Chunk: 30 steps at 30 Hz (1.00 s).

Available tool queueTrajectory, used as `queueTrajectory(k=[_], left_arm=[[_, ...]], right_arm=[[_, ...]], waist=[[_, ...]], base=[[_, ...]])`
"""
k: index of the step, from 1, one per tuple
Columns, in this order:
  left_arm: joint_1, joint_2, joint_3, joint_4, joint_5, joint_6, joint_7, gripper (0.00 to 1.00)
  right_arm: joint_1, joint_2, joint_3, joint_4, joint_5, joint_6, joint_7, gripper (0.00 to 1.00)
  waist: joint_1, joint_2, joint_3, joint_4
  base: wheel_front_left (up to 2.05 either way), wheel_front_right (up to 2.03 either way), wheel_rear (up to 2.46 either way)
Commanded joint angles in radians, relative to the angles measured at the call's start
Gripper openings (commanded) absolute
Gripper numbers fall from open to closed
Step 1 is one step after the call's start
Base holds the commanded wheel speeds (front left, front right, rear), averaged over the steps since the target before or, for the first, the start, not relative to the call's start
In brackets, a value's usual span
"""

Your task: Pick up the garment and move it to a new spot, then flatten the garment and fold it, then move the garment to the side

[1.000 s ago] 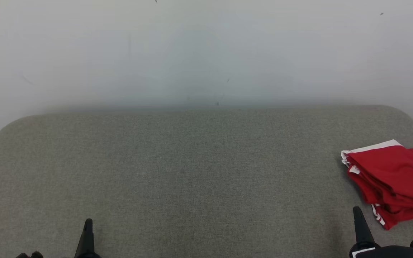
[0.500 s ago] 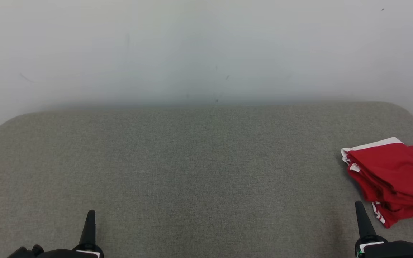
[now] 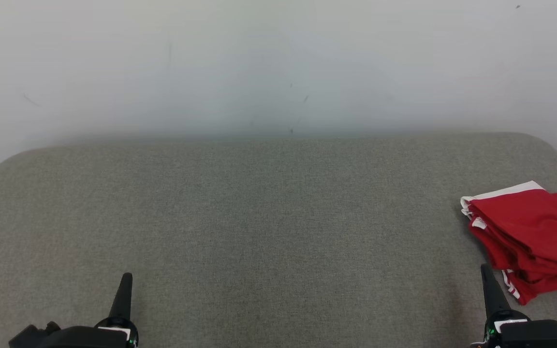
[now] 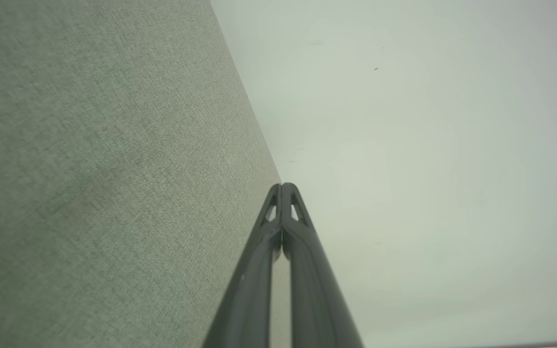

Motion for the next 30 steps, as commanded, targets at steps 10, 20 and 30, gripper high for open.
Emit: queueTrajectory(k=[10,20,30], left_arm=[[-0.041,0.003,-0.001,0.000,-0.087,-0.002,0.025,0.00],[-0.057,0.003,-0.003,0.004,-0.159,-0.002,0.046,0.00],[-0.073,0.003,-0.003,0.007,-0.217,-0.003,0.063,0.00]], right_arm=[[-0.025,-0.001,-0.009,-0.011,0.094,0.001,0.018,0.00],[-0.037,-0.001,-0.015,-0.014,0.170,0.001,0.031,0.00],[-0.041,-0.001,-0.020,-0.015,0.233,0.001,0.043,0.00]], waist=[[-0.0001,0.0000,0.010,-0.002],[-0.0001,0.0000,0.019,-0.004],[-0.0001,0.0000,0.028,-0.006]], base=[[0.00,0.00,0.00],[0.00,0.00,0.00],[0.00,0.00,0.00]])
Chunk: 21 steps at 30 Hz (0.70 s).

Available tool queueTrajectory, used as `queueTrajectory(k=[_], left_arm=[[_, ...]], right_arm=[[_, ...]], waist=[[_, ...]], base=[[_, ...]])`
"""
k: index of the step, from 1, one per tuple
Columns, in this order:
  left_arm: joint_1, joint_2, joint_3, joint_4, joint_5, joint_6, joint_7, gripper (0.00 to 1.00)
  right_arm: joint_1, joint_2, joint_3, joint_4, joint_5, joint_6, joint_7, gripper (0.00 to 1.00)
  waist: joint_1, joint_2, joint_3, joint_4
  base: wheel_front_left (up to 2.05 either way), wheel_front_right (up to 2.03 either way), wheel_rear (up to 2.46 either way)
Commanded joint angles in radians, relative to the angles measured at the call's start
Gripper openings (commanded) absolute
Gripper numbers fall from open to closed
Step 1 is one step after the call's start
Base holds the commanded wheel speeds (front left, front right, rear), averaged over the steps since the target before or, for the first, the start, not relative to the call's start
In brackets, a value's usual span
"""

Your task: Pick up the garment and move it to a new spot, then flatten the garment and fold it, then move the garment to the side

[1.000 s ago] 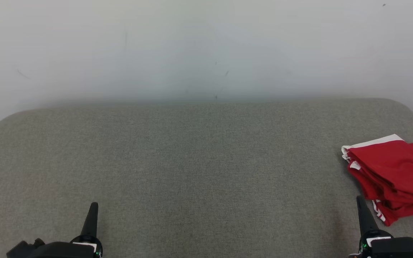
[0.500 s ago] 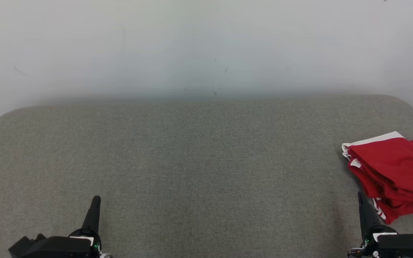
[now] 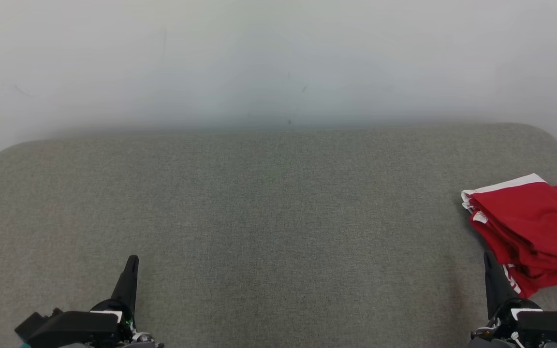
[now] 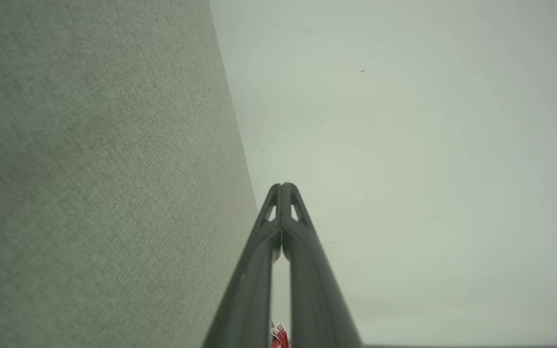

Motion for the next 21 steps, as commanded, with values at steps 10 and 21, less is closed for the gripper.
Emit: queueTrajectory(k=[10,21], left_arm=[[-0.033,0.003,0.000,0.004,-0.073,-0.003,0.024,0.00],[-0.032,0.003,0.000,0.004,-0.075,-0.003,0.023,0.00]], right_arm=[[-0.017,0.000,-0.007,-0.006,0.081,0.001,0.017,0.00],[-0.016,0.000,-0.007,-0.006,0.078,0.001,0.016,0.00]], waist=[[0.0000,0.0000,0.010,-0.002],[0.0000,0.0000,0.011,-0.002]], base=[[0.00,0.00,0.00],[0.00,0.00,0.00]])
